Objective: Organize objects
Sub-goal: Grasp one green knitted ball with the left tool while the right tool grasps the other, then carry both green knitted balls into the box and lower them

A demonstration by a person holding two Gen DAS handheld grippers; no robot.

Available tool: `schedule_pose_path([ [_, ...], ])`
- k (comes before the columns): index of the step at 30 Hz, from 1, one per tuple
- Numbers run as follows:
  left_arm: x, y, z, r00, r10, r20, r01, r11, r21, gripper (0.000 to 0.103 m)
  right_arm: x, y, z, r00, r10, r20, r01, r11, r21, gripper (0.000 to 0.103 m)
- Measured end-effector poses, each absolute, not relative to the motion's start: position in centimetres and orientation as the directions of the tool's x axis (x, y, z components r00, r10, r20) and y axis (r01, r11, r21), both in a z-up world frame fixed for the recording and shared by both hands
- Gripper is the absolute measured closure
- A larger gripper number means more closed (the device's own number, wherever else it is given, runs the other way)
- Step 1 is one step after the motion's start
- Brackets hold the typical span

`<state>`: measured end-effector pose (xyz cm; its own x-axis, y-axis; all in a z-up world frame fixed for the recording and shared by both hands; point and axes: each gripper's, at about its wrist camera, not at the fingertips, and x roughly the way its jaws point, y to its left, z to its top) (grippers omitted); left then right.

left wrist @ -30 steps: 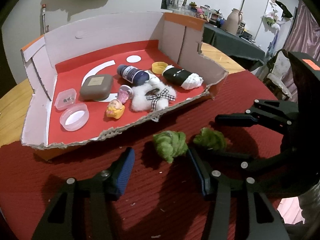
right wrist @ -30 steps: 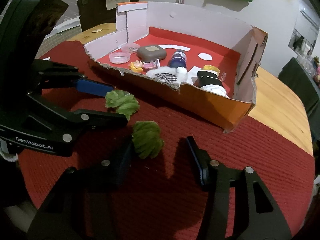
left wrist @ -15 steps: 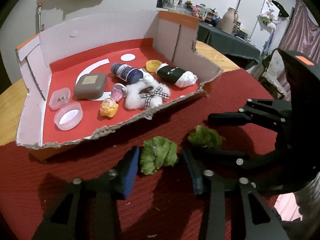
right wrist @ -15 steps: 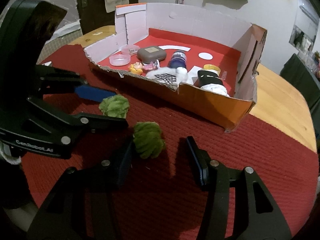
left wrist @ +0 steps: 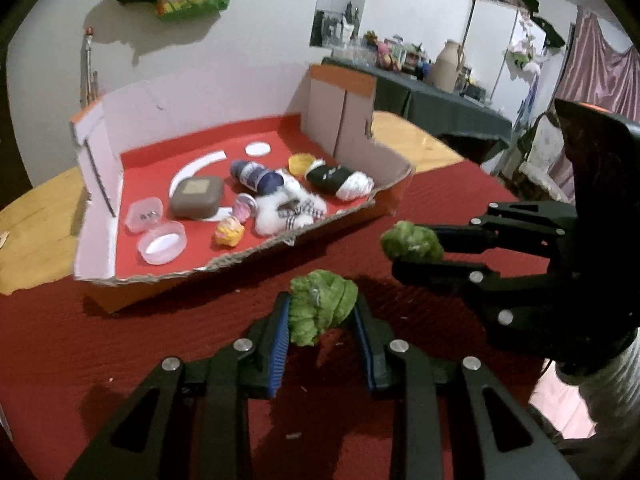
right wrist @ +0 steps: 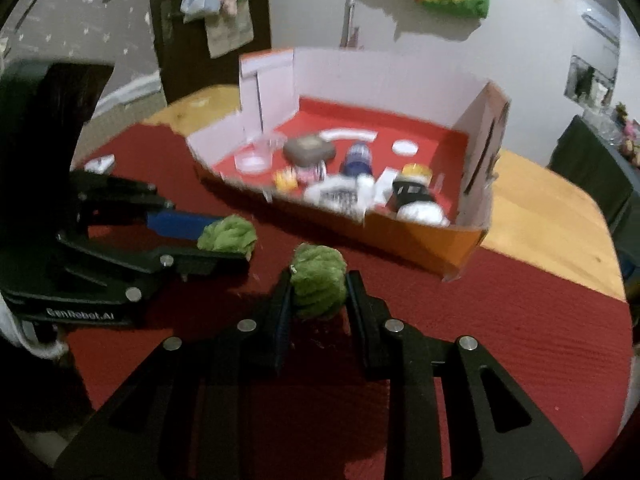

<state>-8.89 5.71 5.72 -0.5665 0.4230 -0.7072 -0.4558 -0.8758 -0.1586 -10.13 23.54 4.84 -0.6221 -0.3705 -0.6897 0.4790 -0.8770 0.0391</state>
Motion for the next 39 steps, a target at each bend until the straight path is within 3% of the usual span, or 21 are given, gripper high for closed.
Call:
schedule_pose_path([
  [14, -6.1, 3.3, 6.9, -0.61, 0.432, -0.664, -0.438, -0.883, -0.172, 0.072, -7.6, 21.5, 6.3, -0.674, -0.372, -0.638, 0.451, -0.891, 0.043, 0.078],
  [39, -6.9, 3.2, 9.2, -0.616, 0.454, -0.644, -0.465, -0.869, -0.168, 0.072, -8.6, 21.4, 8.0, -0.675, -0.359, -0.644, 0.443, -0.896, 0.035, 0.078],
])
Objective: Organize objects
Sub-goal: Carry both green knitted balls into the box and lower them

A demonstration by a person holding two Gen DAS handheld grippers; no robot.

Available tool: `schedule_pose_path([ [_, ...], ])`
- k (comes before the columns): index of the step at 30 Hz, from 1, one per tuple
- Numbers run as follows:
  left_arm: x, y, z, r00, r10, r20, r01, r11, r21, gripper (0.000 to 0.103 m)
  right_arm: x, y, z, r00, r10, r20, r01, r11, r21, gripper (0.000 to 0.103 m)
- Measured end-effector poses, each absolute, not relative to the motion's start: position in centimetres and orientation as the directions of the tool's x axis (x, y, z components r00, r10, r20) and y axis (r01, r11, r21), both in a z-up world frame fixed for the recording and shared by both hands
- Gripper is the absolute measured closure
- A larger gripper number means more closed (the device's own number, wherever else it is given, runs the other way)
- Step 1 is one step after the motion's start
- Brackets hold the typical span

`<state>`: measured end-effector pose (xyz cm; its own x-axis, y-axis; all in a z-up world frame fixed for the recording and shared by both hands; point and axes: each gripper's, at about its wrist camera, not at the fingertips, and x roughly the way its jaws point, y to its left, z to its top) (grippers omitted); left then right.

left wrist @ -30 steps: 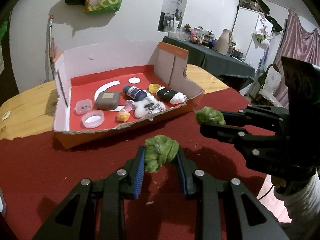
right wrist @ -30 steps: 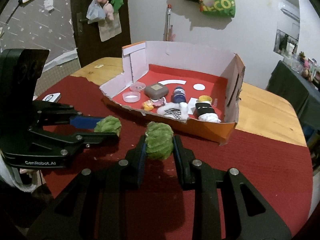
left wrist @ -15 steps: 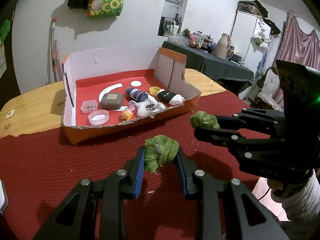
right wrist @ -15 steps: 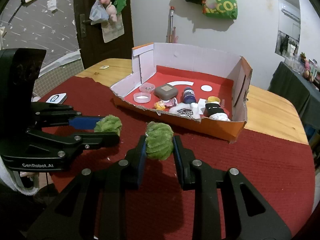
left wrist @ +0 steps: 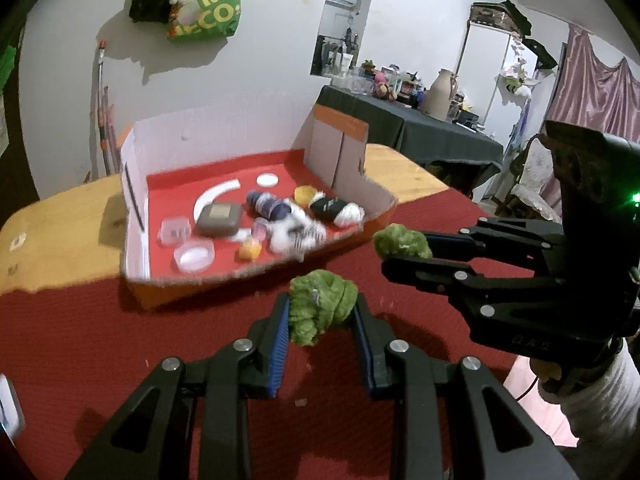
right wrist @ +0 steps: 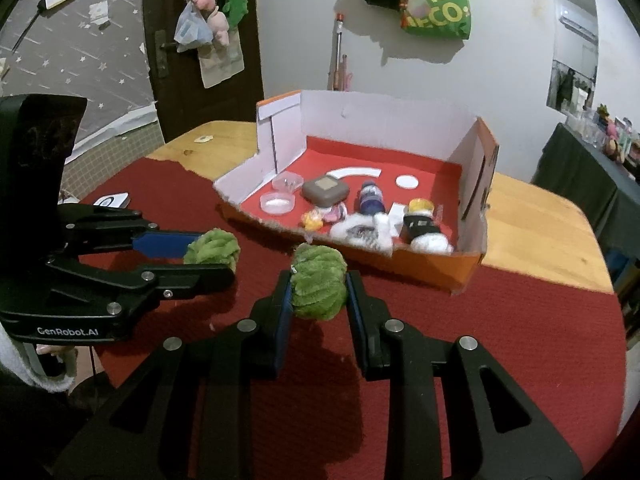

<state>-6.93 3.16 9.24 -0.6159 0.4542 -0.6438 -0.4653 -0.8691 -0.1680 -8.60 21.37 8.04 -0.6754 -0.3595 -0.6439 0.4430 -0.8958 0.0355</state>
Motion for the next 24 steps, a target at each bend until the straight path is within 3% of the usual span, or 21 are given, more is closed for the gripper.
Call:
schedule_pose_path([
  [9, -16.8, 3.6, 11.6, -0.594, 0.32, -0.738, -0.372, -0.923, -0.1, 0.072, -17.3, 20.6, 11.0, -0.654, -0.204, -0.729, 0.358, -0.932, -0.06, 0.078],
  [15, -23.0, 3.7, 10.1, -0.499, 0.305, -0.811, -0.323, -0.934, -0.153, 0.072, -23.0, 19.8, 10.5, -0.611, -0.114, -0.783, 0.325, -0.938, -0.117, 0.078],
  [24, -28.6, 3.5, 7.6, -0.455, 0.236, -0.859, -0.262, -0.957, -0.124, 0.072, -28.1, 18.9, 8.4, -0.549, -0.019, -0.836, 0.309, -0.934, -0.181, 0.078],
])
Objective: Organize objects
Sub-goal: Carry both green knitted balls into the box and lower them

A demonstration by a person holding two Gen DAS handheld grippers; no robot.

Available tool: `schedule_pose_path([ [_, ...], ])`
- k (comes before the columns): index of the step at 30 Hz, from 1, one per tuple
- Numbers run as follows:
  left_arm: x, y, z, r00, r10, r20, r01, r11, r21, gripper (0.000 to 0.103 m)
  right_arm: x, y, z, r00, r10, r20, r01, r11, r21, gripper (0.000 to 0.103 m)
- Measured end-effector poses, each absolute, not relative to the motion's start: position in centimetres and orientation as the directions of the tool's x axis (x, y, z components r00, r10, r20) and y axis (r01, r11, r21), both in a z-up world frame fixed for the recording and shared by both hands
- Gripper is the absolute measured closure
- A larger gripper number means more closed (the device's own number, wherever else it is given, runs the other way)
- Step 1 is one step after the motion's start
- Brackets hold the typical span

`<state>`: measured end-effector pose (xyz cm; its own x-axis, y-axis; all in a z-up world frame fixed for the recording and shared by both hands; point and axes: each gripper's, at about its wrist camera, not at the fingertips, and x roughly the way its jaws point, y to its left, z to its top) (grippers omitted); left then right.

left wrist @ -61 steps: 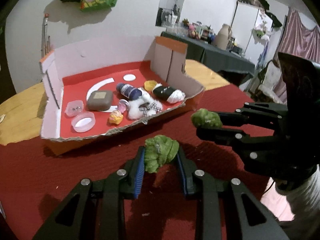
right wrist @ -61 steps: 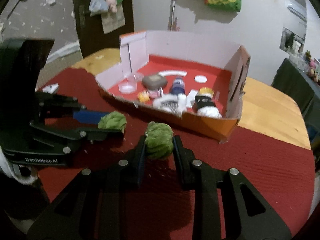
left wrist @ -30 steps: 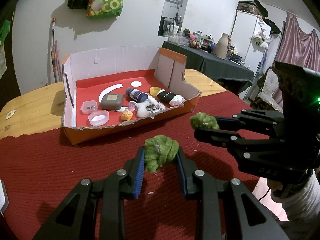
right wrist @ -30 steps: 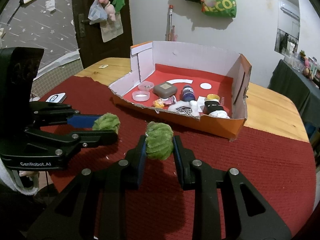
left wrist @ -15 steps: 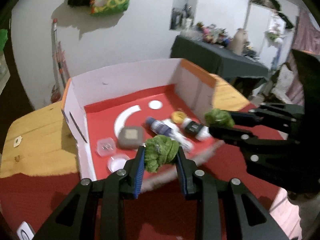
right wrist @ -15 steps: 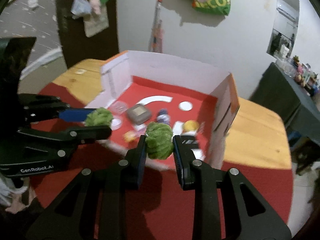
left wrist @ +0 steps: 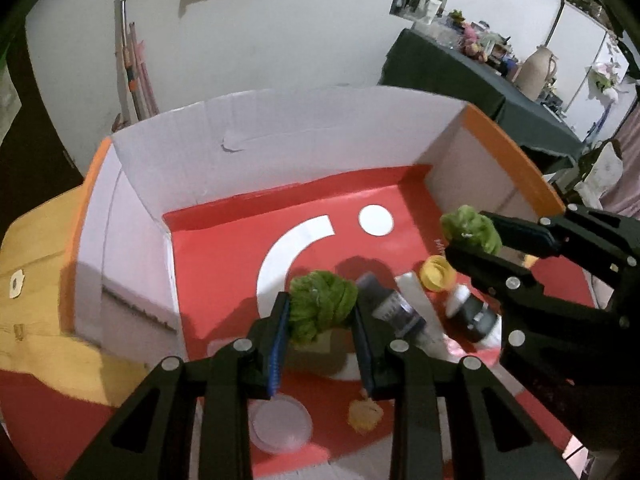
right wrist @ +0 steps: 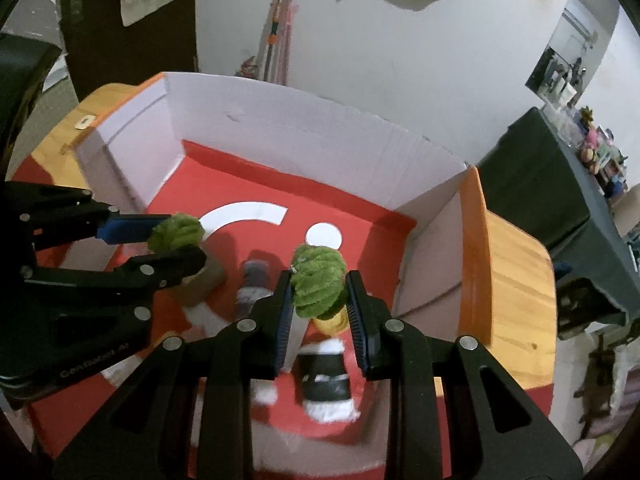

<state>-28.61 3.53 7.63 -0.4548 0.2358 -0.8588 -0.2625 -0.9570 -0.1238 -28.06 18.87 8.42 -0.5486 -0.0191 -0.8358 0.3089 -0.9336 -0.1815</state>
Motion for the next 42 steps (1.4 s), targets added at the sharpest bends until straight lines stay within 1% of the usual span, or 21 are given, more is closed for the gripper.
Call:
schedule_pose_path([
  [2, -29.2, 3.5, 7.2, -0.447, 0.222, -0.867, -0.26, -0.959, -0.111, 0.072, -29.1, 18.8, 7.6, -0.531, -0.002, -0.848, 0.309, -0.932, -0.191, 0.078],
  [5, -30.3, 3.4, 6.5, -0.427, 0.227, -0.875, -0.252, -0.959, -0.126, 0.072, -30.3, 18.7, 6.4, -0.504, 0.013, -0.863, 0.31, -0.931, -0.195, 0.078],
  [15, -32.1, 3.2, 4.9, -0.399, 0.2, -0.895, -0.243, -0.964, -0.107, 0.072, -33.6, 19.2, 3.8, -0.435, 0.029, -0.9, 0.306, -0.935, -0.178, 0.078],
  [22, -32.8, 2.9, 3.9, -0.366, 0.198, -0.909, -0.229, -0.966, -0.119, 0.071, -34.5, 19.5, 2.6, -0.381, 0.014, -0.925, 0.308, -0.941, -0.141, 0.078],
  [35, -31.9, 2.8, 3.8, -0.375, 0.185, -0.908, -0.233, -0.967, -0.1, 0.07, -34.2, 20.3, 2.3, -0.373, 0.004, -0.928, 0.302, -0.945, -0.126, 0.078],
  [37, -32.1, 3.8, 3.6, -0.374, 0.187, -0.908, -0.233, -0.967, -0.103, 0.07, -34.1, 20.4, 2.4, -0.37, 0.002, -0.929, 0.299, -0.947, -0.121, 0.078],
  [39, -32.4, 4.1, 3.5, -0.375, 0.188, -0.908, -0.233, -0.967, -0.103, 0.067, -34.1, 20.5, 2.4, -0.37, 0.004, -0.929, 0.299, -0.946, -0.123, 0.078],
  [42, -32.4, 4.0, 3.5, -0.376, 0.188, -0.908, -0.233, -0.967, -0.104, 0.067, -34.0, 20.7, 2.4, -0.37, 0.006, -0.929, 0.296, -0.947, -0.124, 0.078],
])
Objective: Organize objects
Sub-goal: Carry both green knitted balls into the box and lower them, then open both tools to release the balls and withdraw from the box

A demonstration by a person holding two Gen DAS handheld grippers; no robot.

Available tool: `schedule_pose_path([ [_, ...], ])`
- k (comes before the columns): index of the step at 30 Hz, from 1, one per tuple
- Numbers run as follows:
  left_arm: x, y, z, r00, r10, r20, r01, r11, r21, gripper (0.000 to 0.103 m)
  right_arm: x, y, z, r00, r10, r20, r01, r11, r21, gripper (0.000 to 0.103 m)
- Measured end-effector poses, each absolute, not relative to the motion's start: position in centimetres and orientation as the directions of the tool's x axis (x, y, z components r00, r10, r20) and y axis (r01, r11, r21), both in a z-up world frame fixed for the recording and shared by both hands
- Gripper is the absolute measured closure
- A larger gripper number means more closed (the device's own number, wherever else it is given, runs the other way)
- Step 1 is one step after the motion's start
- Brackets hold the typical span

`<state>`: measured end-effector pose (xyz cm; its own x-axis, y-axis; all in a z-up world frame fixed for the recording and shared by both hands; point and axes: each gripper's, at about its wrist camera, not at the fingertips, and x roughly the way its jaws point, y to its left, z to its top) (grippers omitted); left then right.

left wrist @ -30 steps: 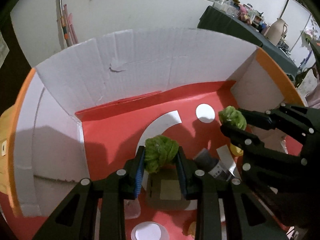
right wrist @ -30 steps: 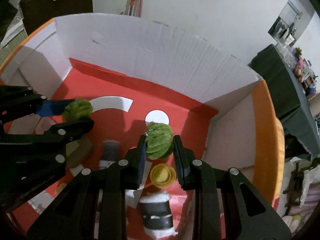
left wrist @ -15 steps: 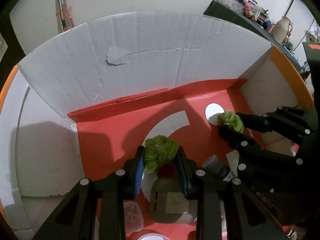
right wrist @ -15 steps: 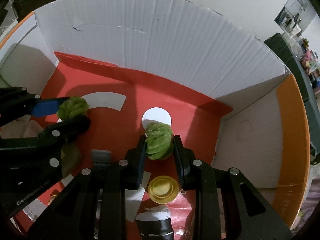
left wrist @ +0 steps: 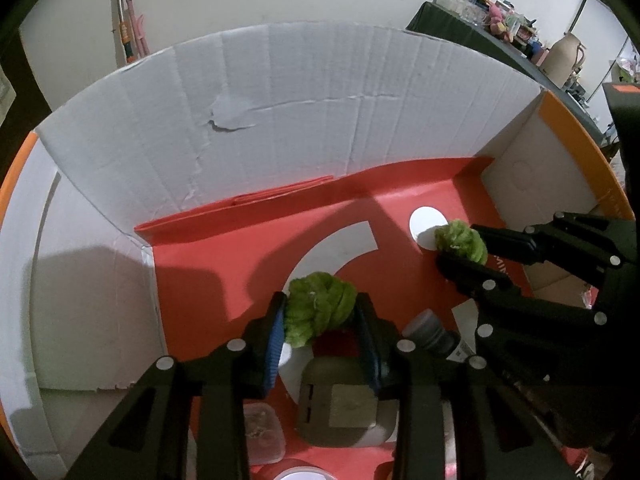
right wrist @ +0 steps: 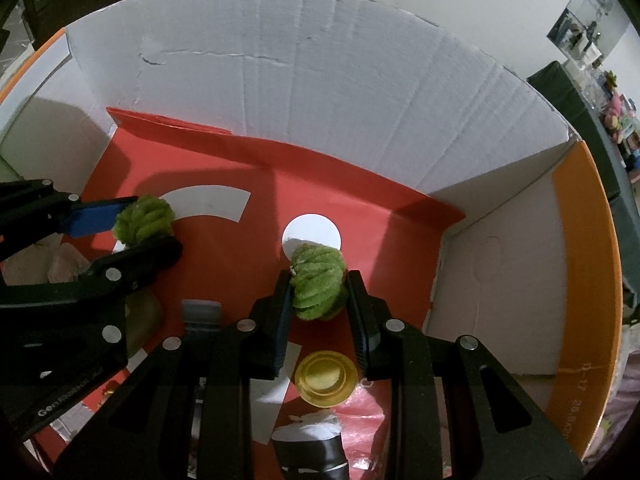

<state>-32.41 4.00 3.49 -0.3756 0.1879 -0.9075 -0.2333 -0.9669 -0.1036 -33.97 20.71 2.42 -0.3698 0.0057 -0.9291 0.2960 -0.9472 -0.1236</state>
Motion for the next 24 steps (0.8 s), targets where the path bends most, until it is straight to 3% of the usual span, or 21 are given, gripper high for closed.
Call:
schedule_pose_path([
  [24, -33.1, 3.8, 4.1, -0.391, 0.182, -0.902, -0.222, -0.97, -0.099, 0.057, -33.7, 21.9, 3.0, -0.373, 0.034, -0.927, 0.274, -0.951, -0.145, 0.077],
])
